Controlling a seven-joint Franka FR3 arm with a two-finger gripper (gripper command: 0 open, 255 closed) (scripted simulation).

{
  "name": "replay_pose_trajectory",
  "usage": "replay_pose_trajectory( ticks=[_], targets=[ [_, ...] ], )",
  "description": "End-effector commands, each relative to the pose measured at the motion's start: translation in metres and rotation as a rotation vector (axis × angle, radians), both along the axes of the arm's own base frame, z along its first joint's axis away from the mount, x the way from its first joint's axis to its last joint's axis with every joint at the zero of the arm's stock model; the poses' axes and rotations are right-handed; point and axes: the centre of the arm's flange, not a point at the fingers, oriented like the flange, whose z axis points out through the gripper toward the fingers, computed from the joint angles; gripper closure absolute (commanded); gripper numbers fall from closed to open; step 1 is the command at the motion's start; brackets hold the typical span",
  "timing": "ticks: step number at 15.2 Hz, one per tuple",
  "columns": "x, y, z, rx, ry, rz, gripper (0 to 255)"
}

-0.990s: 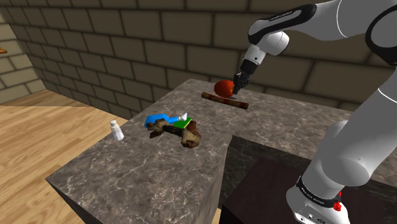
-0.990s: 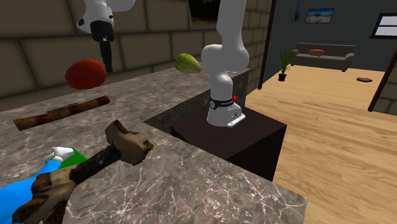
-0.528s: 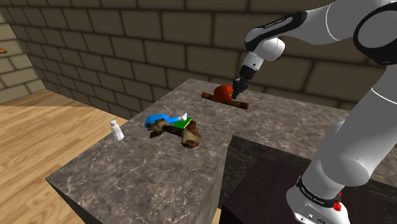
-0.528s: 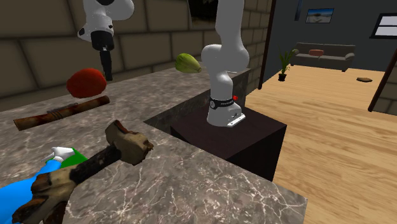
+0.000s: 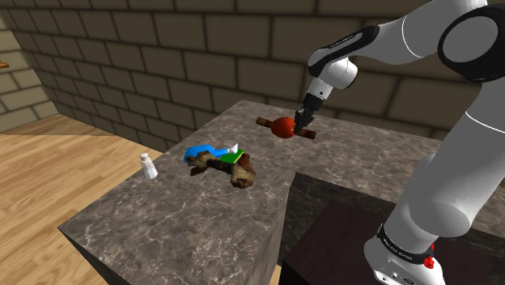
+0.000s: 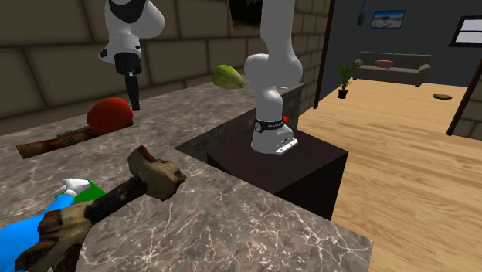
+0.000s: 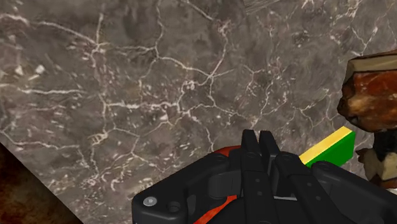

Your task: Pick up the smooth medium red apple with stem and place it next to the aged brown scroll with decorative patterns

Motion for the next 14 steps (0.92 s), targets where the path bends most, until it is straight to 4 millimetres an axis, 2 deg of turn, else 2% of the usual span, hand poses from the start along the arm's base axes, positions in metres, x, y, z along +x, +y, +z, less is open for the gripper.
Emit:
replay_pose_trajectory(
  ticks=[1,14],
  targets=[
    [0.000,-0.001,-0.011,0.000,-0.001,0.000,255],
    [0.000,-0.001,-0.080,0.000,-0.001,0.000,255]
  ],
)
